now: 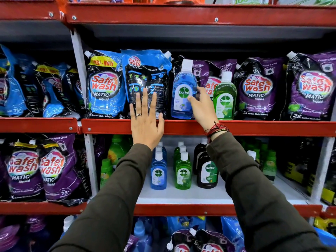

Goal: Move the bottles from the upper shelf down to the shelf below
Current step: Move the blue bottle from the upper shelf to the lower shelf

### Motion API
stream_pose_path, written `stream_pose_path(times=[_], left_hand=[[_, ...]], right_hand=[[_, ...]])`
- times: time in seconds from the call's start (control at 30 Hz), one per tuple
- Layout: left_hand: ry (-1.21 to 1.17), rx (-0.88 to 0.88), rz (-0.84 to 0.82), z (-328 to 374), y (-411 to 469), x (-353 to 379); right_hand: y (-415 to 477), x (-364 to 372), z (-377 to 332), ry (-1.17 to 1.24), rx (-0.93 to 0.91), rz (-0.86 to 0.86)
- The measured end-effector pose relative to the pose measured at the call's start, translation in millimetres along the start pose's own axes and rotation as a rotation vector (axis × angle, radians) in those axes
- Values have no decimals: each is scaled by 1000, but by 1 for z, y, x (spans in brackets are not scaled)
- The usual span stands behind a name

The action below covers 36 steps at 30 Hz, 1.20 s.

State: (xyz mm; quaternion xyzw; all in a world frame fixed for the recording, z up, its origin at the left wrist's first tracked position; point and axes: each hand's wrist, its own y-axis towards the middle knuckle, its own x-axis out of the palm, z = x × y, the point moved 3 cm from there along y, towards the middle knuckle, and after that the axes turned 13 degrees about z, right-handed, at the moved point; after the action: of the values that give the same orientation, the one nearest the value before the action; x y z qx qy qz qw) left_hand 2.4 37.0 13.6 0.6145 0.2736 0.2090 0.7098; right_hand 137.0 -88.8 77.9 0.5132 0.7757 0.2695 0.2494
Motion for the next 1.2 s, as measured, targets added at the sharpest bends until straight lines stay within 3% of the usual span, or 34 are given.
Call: stream_pose_path(times=[0.2,0.57,0.73,1.07,1.2], left_hand=[[29,-53,-5,1,-5,-9],[-136,-108,27,-4,-100,-36],[-116,-128,-113,-19,-164,-26],[44,-207,-548,-54,-265,12],[45,-245,-603,-61,-290,19]], right_hand=[[-17,-13,-7,113,19,-72],[-103,-2,58,110,61,-112],[-146,14,99,97,91,-183],[-189,64,158,67,225,-262],[-198,86,180,44,287,-287]])
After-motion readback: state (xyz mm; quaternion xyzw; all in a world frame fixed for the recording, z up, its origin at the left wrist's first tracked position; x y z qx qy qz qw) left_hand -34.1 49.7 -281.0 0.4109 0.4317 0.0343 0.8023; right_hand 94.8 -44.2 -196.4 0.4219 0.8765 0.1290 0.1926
